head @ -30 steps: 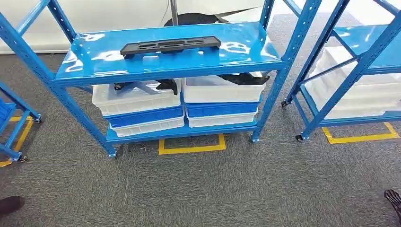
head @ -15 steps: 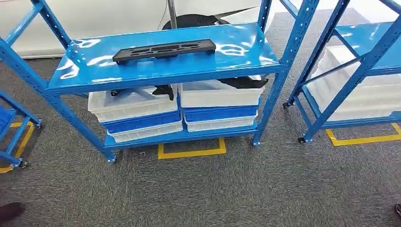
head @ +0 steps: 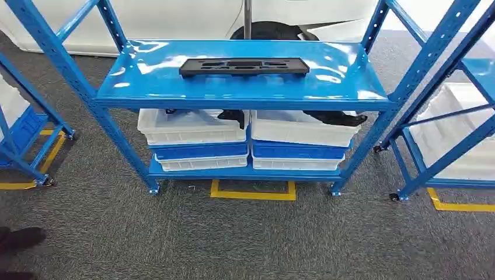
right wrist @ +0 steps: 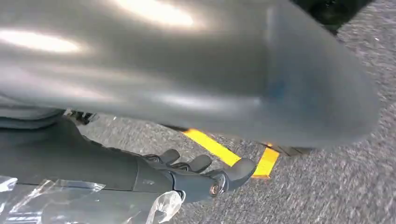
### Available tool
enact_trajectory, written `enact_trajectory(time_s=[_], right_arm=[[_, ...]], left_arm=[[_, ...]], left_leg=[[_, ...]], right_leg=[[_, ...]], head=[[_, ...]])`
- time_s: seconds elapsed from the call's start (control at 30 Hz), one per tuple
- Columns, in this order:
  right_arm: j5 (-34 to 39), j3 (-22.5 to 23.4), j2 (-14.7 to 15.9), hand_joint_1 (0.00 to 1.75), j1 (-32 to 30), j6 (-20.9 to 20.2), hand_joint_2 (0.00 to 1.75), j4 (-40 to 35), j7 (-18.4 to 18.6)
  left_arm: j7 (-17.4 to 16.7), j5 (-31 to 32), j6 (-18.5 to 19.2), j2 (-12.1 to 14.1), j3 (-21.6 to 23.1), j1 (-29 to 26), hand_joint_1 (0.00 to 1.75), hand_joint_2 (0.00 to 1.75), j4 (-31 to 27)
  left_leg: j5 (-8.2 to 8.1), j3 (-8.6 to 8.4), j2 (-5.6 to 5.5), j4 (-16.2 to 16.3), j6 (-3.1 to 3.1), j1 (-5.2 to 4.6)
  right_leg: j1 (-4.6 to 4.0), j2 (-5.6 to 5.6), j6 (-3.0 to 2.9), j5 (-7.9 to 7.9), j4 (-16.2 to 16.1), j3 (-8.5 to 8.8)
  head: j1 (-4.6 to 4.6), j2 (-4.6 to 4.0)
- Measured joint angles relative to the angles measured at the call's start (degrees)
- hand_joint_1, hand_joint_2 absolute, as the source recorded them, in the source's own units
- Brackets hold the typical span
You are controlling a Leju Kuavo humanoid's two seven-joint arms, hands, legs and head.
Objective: Take the parts from the cabinet and place them on the table.
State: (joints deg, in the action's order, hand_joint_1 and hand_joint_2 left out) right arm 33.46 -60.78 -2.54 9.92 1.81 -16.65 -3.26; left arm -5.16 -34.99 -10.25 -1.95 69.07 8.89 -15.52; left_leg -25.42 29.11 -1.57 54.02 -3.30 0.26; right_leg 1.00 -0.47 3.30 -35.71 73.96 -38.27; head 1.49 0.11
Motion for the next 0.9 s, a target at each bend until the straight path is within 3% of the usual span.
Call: enact_trajectory(time_s=[0.03,0.07,0.13,0.17,0.2,0.3,0.33,0.37,0.4,0.47,0.5,0.53,0.6,0.63,0.67,0.7,0.77,0.8,0.83,0.87,0.9], right_arm=[[-0.09,-0.04,0.00,0.00,-0.07,-0.04,0.00,0.00,-0.04],[-0.35,-0.11,0.02,0.00,-0.08,-0.11,0.00,0.02,-0.09],[-0.44,-0.24,0.04,0.00,-0.06,-0.24,0.00,0.00,-0.15],[-0.42,-0.35,0.07,0.00,-0.05,-0.24,0.00,0.02,-0.15],[-0.35,-0.44,0.09,0.00,0.26,-0.24,0.00,0.00,-0.13],[0.00,-0.50,-0.07,0.00,0.56,-0.26,0.00,0.00,0.11],[0.13,-0.52,-0.26,0.00,0.64,-0.20,0.00,-0.04,0.17],[0.22,-0.52,-0.20,0.00,0.57,0.00,0.00,-0.02,0.31],[0.39,-0.52,-0.20,0.00,0.48,0.00,0.00,-0.02,0.33],[0.61,-0.52,-0.24,0.00,0.27,0.02,0.00,-0.02,0.46],[0.61,-0.52,-0.22,0.00,0.16,0.07,0.00,-0.02,0.52],[0.63,-0.52,-0.24,0.00,0.07,0.22,0.00,-0.02,0.59],[0.74,-0.52,-0.24,0.00,-0.02,0.50,0.00,-0.02,0.66],[0.87,-0.52,-0.24,0.00,-0.01,0.81,0.00,-0.02,0.66],[1.01,-0.52,-0.26,0.00,-0.07,0.90,0.00,-0.02,0.66],[1.27,-0.52,-0.35,0.00,-0.03,1.05,0.00,-0.02,0.64],[1.35,-0.52,-0.28,0.00,-0.06,1.40,0.00,-0.02,0.61],[1.44,-0.52,-0.28,0.00,-0.06,1.46,0.00,-0.02,0.61],[1.49,-0.52,-0.31,0.00,0.07,1.62,0.00,-0.02,0.57],[1.49,-0.52,-0.31,0.00,0.08,1.79,0.00,-0.02,0.48],[1.53,-0.52,-0.33,0.00,0.10,2.05,0.00,-0.02,0.42]], left_arm=[[0.00,0.07,0.00,0.00,0.04,-0.02,0.00,1.75,0.00],[0.00,0.11,0.00,0.00,0.11,-0.04,0.00,1.75,0.00],[0.00,0.17,0.00,0.00,0.28,-0.01,0.00,1.75,0.00],[0.00,0.17,0.00,0.00,0.39,-0.05,0.00,1.75,0.00],[0.00,0.17,-0.02,0.00,0.39,-0.06,0.00,1.75,0.00],[0.00,0.15,-0.15,0.00,0.41,-0.13,0.00,1.75,0.00],[0.00,0.13,-0.26,0.13,0.41,-0.13,0.00,1.75,0.02],[0.00,0.13,-0.33,0.13,0.44,-0.15,0.00,1.75,0.02],[0.02,0.06,-0.33,0.13,0.42,-0.07,0.00,1.75,0.02],[0.11,-0.04,-0.31,0.15,0.42,0.63,0.00,1.75,0.00],[0.11,-0.15,-0.31,0.13,0.42,0.89,0.00,1.75,0.00],[0.11,-0.20,-0.31,0.13,0.42,0.98,0.00,1.75,0.00],[0.05,-0.29,-0.33,0.13,0.42,0.78,0.00,1.75,0.00],[0.00,-0.39,-0.37,0.13,0.44,0.52,0.00,1.75,0.02],[0.00,-0.64,-0.42,0.15,0.44,0.11,0.00,1.75,0.02],[0.04,-0.83,-0.48,0.24,0.42,0.03,0.00,1.75,0.07],[0.20,-0.94,-0.48,0.22,0.42,0.02,0.00,1.75,0.07],[0.20,-0.98,-0.48,0.22,0.42,-0.01,0.00,1.75,0.07],[0.24,-1.01,-0.48,0.20,0.41,-0.07,0.00,1.75,0.07],[0.26,-0.97,-0.48,0.13,0.39,-0.19,0.00,1.75,0.07],[0.26,-0.96,-0.48,0.13,0.41,-0.23,0.00,1.75,0.07]], left_leg=[[-0.22,-0.31,-0.69,0.00,0.05,0.02],[-0.52,-0.81,-1.60,0.00,0.19,0.04],[-1.13,-1.77,-2.73,-0.02,0.56,0.08],[-1.43,-1.63,-3.04,-0.05,0.75,0.12],[-2.18,-1.82,-3.47,0.02,1.31,-0.50],[-2.49,-2.05,-3.57,-0.64,2.29,0.11],[-2.85,-2.34,-3.26,-0.29,2.60,0.14],[-3.60,-1.76,-1.33,1.55,2.98,0.08],[-5.57,0.28,-0.20,5.47,3.33,0.16],[-9.49,5.97,0.42,15.68,3.88,0.27],[-9.95,7.92,0.44,18.86,4.00,0.26],[-9.03,8.50,0.45,19.25,4.06,0.27],[-3.52,5.72,0.60,12.02,3.75,0.27],[-0.32,3.57,0.71,6.58,3.37,0.17],[1.71,2.08,1.16,1.71,2.67,-0.08],[0.58,1.47,1.48,0.99,2.00,-0.73],[0.06,1.46,1.34,-0.08,1.43,-0.81],[-0.21,1.05,1.19,-0.33,0.86,-0.66],[-0.05,-0.34,0.95,-0.66,0.68,-0.35],[-0.06,-1.22,0.96,-1.11,0.47,-0.18],[-0.28,-1.72,1.04,-1.21,0.14,-0.03]], right_leg=[[0.02,0.01,-0.04,1.43,-0.46,-0.62],[0.01,0.13,-0.20,4.56,-3.93,0.18],[0.01,1.40,-0.77,10.95,-14.37,4.02],[0.00,3.01,-1.10,12.13,-18.26,5.30],[-0.43,2.48,-1.35,11.60,-18.44,5.57],[-0.74,2.39,-2.29,11.35,-18.37,5.59],[-0.16,2.04,-2.73,11.60,-18.79,5.82],[-0.18,1.88,-3.10,11.37,-18.86,6.21],[-0.18,1.62,-3.49,11.10,-18.85,6.42],[-0.22,0.97,-3.61,10.40,-18.82,6.93],[-0.23,0.68,-3.58,10.04,-18.82,7.29],[-0.22,0.52,-3.55,9.60,-18.83,7.79],[-0.21,0.48,-3.33,8.58,-18.86,9.27],[-0.22,0.48,-3.19,8.06,-18.88,10.06],[-0.21,0.46,-2.97,7.56,-19.04,10.52],[-0.55,0.39,-2.45,7.17,-18.99,10.86],[-0.38,0.32,-1.86,7.35,-19.29,11.37],[-0.41,0.25,-1.41,7.71,-19.11,11.43],[-0.43,0.23,-1.19,7.42,-18.92,11.71],[-0.27,0.30,-1.07,6.66,-17.45,11.44],[-0.36,0.42,-0.92,5.56,-14.25,9.59]], head=[[0.04,0.00],[0.09,0.00],[0.22,0.00],[0.39,0.00],[0.44,0.00],[0.39,0.00],[0.39,0.00],[0.22,-0.02],[-0.15,0.00],[-0.13,0.00],[-0.15,0.00],[-0.15,0.00],[-0.15,0.00],[-0.15,0.00],[-0.13,0.00],[-0.04,-0.02],[-0.13,-0.02],[-0.13,0.00],[-0.11,0.00],[-0.03,-0.02],[0.04,-0.02]])
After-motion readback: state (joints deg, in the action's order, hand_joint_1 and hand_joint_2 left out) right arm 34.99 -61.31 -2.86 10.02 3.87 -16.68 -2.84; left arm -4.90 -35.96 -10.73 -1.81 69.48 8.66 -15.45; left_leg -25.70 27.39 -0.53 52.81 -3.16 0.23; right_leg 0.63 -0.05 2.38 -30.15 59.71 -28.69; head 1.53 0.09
